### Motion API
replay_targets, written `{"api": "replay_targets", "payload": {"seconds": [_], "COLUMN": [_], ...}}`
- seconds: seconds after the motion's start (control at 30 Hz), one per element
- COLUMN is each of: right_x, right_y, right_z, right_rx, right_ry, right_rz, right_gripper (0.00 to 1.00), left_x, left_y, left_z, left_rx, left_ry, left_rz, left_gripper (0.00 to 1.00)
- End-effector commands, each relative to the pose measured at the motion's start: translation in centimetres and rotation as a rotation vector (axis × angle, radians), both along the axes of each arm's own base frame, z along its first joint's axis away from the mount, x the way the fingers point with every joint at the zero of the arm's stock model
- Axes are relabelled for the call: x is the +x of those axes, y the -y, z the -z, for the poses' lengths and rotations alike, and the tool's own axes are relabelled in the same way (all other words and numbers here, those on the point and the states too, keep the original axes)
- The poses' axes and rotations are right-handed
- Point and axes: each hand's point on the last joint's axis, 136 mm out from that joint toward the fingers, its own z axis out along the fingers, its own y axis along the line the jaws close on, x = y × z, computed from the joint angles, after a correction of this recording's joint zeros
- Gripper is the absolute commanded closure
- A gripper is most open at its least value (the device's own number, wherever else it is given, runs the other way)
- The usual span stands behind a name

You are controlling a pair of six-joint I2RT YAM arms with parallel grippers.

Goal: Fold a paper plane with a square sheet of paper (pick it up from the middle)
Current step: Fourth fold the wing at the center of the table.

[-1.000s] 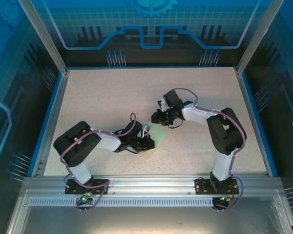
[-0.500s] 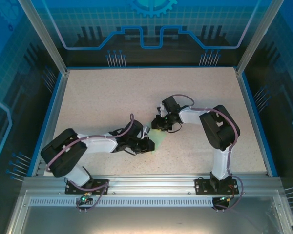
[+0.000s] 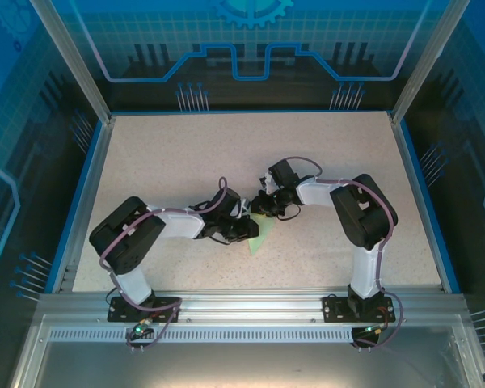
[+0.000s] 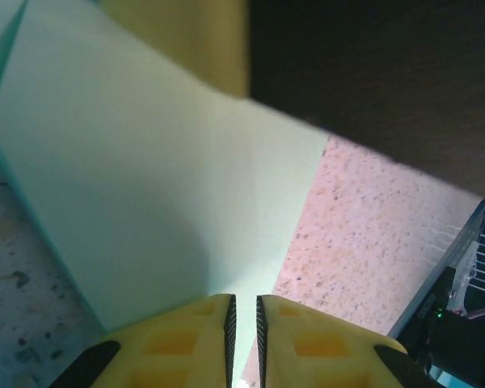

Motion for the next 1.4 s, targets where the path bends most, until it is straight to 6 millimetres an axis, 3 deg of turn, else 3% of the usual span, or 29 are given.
{"api": "replay_targets", "payload": {"seconds": [0.0,0.17,0.37,0.67,0.8,0.93,1.07,1.23,1.37], "right_x": [-2.1,-1.9,-2.1,-1.9,-1.7,-1.1,-0.9,-1.7,-3.2], "right_y": [2.4,2.5,2.8,2.5,1.6,0.9,2.2,5.5,6.2], "right_z": [4.3,4.4,4.6,4.2,2.4,-1.2,-4.2,-4.2,-3.5], "right_rx": [-0.124,-0.129,-0.145,-0.131,-0.078,-0.032,-0.070,-0.142,-0.128], "right_ry": [-0.090,-0.091,-0.094,-0.089,-0.063,0.004,0.072,0.067,0.038], "right_rz": [0.019,0.023,0.025,0.025,0.004,-0.012,0.014,0.098,0.106], "right_gripper": [0.82,0.82,0.82,0.82,0.79,0.72,0.63,0.56,0.55], "left_x": [-1.9,-5.0,-8.4,-10.6,-9.1,-5.4,-1.5,1.0,2.0], "left_y": [-0.2,-1.4,-1.1,-2.6,-2.0,-3.1,-4.0,-2.2,-1.2], "left_z": [0.9,1.7,1.5,1.5,-1.4,-4.7,-6.7,-7.2,-7.0], "left_rx": [-0.037,-0.010,0.032,0.134,0.084,0.065,0.057,0.035,0.035], "left_ry": [-0.050,-0.102,-0.122,-0.175,-0.076,0.023,0.096,0.116,0.101], "left_rz": [0.025,0.054,0.170,0.229,0.200,0.089,-0.013,-0.004,0.000], "left_gripper": [0.80,0.81,0.79,0.79,0.80,0.80,0.80,0.82,0.82]}}
